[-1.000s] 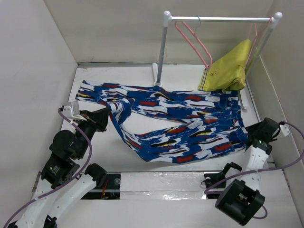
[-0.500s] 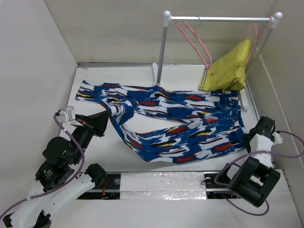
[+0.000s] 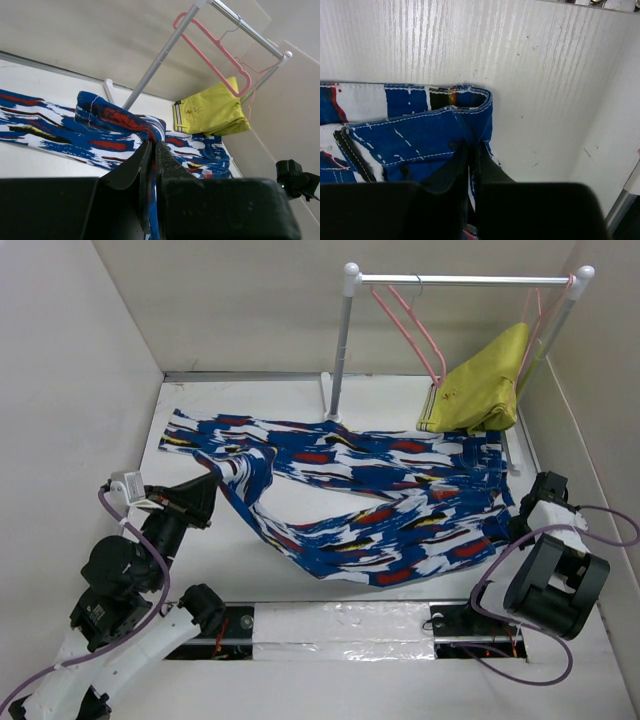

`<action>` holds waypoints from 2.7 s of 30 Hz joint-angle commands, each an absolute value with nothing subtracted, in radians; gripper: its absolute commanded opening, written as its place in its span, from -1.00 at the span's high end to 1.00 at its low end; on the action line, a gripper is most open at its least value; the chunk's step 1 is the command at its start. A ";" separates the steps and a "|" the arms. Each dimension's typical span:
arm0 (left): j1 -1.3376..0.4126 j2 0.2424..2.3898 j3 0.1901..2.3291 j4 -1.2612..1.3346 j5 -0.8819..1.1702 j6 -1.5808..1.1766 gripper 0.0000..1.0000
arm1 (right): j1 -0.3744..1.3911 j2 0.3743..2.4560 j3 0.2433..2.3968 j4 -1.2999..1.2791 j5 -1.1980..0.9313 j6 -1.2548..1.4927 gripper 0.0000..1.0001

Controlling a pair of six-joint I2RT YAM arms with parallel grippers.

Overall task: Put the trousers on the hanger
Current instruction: Fold the trousers at the center of the board.

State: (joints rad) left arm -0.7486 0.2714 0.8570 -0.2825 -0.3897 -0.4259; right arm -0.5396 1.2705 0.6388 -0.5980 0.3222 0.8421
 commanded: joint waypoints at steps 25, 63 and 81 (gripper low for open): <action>-0.761 0.475 0.948 -0.360 -0.889 -0.494 1.00 | -0.569 0.796 0.773 -0.453 0.307 0.445 1.00; 0.129 1.655 1.342 -0.252 -0.627 -0.635 1.00 | -0.341 1.580 1.118 -0.021 0.318 0.508 1.00; 0.118 2.138 1.864 -0.339 -0.529 -0.486 0.06 | -0.339 1.769 1.265 -0.011 0.292 0.483 0.94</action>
